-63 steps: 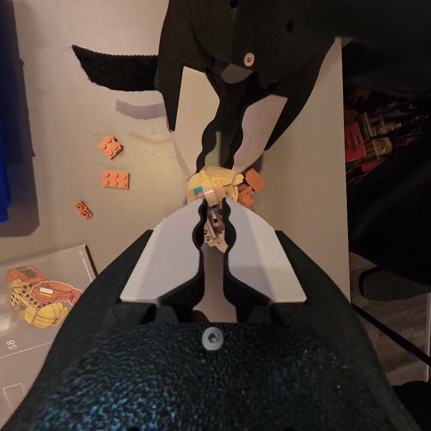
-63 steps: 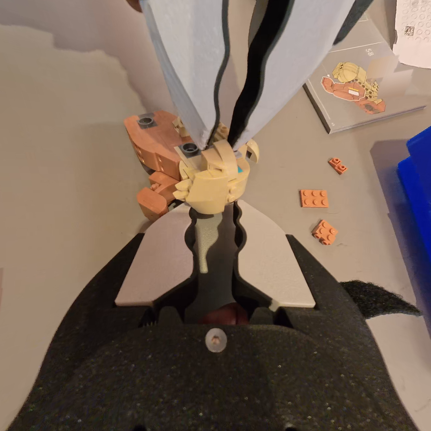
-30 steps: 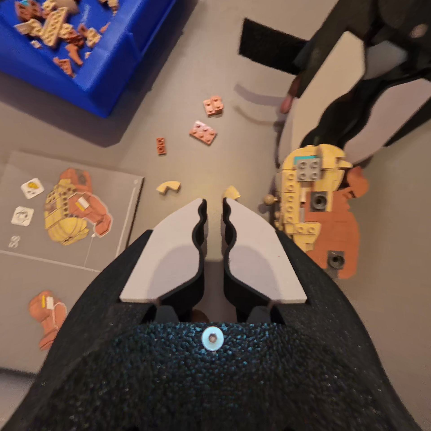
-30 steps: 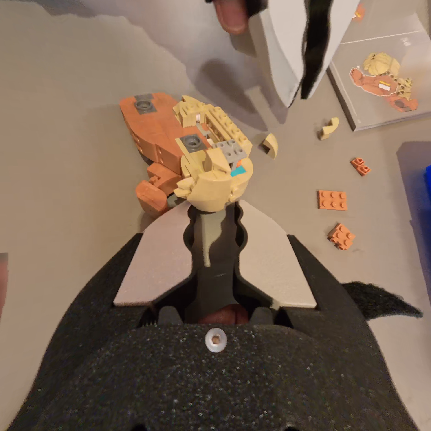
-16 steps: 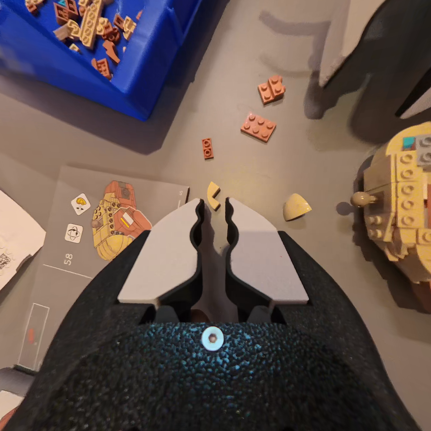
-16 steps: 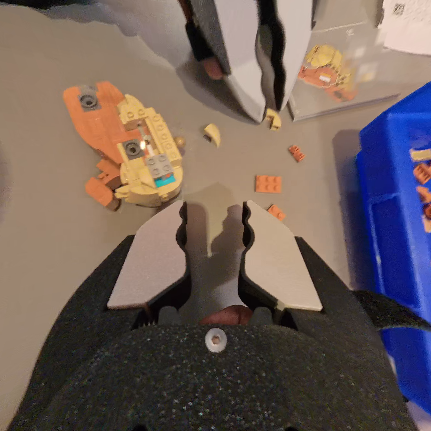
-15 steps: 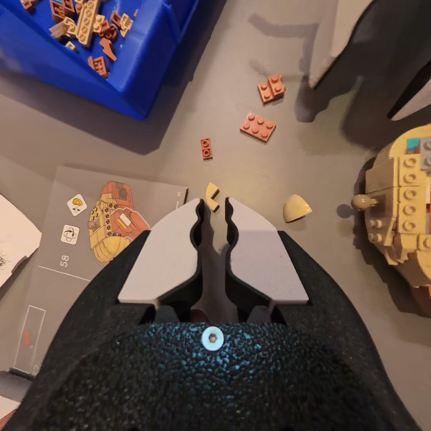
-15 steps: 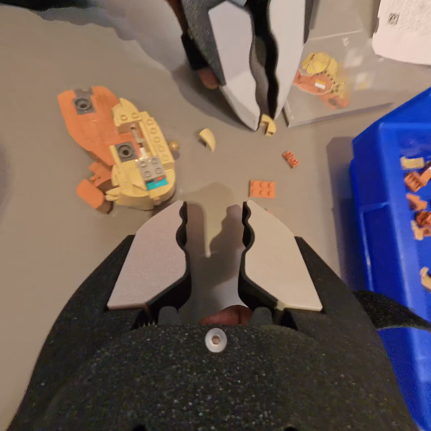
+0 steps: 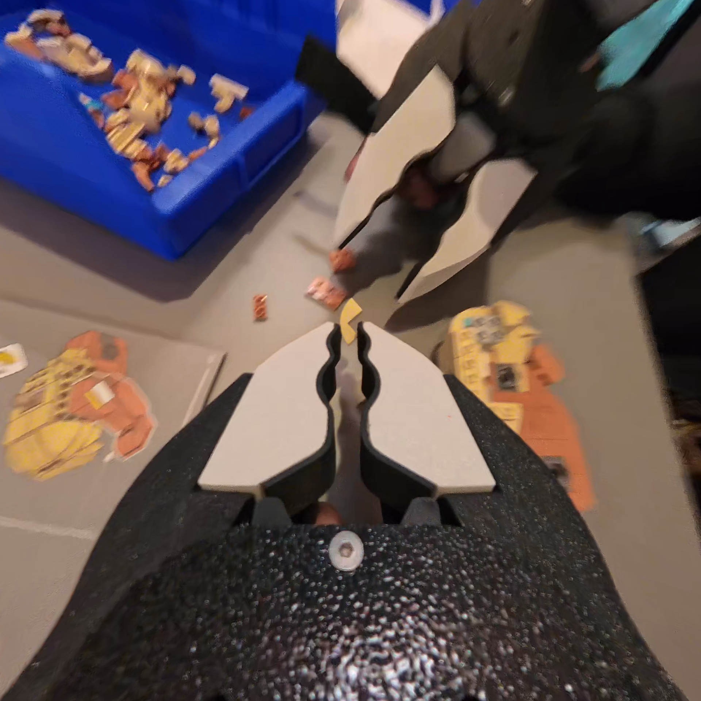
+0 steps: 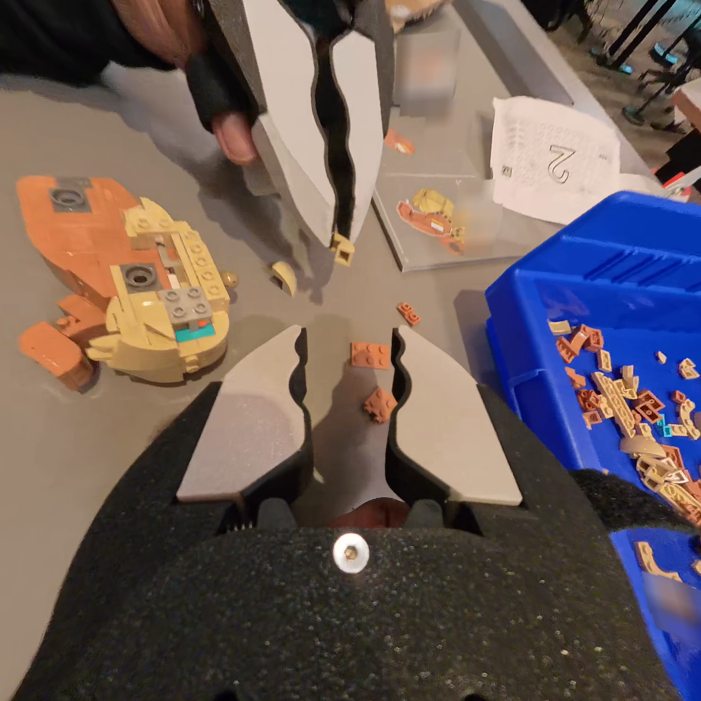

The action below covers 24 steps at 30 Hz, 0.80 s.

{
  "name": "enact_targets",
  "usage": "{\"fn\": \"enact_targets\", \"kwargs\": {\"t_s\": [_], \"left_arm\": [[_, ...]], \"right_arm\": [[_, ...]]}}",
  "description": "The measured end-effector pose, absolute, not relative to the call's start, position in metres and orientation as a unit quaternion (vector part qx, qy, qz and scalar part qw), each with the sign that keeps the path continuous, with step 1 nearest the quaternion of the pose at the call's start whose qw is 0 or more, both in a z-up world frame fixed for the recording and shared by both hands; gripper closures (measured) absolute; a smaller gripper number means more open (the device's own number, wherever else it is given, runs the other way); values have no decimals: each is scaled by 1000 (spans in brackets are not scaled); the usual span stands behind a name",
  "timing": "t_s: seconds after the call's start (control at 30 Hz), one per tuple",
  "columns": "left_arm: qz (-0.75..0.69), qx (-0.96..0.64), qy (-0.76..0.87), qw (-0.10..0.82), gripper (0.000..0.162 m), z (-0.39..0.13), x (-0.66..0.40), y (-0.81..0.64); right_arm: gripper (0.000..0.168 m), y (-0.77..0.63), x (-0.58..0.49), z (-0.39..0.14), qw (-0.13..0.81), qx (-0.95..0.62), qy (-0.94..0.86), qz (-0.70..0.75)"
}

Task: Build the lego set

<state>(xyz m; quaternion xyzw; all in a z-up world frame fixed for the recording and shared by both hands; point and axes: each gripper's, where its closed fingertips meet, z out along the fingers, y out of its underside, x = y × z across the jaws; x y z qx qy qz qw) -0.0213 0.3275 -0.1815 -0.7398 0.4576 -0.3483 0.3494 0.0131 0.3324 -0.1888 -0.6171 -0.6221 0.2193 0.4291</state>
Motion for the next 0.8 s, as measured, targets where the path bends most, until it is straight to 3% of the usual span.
{"fn": "enact_targets", "kwargs": {"t_s": [0.27, 0.4, 0.57, 0.8], "left_arm": [[-596, -652, 352, 309, 155, -125, 5, 295], [-651, -625, 318, 290, 155, -116, 10, 289], [-660, -617, 317, 288, 155, -111, 12, 286], [-541, -644, 401, 364, 155, -126, 14, 292]], "right_arm": [[133, 305, 10, -147, 482, -539, -615, 315], [136, 299, 9, -141, 474, -536, -603, 352], [138, 298, 10, -138, 463, -540, -586, 388], [141, 295, 14, -130, 393, -565, -532, 494]]}}
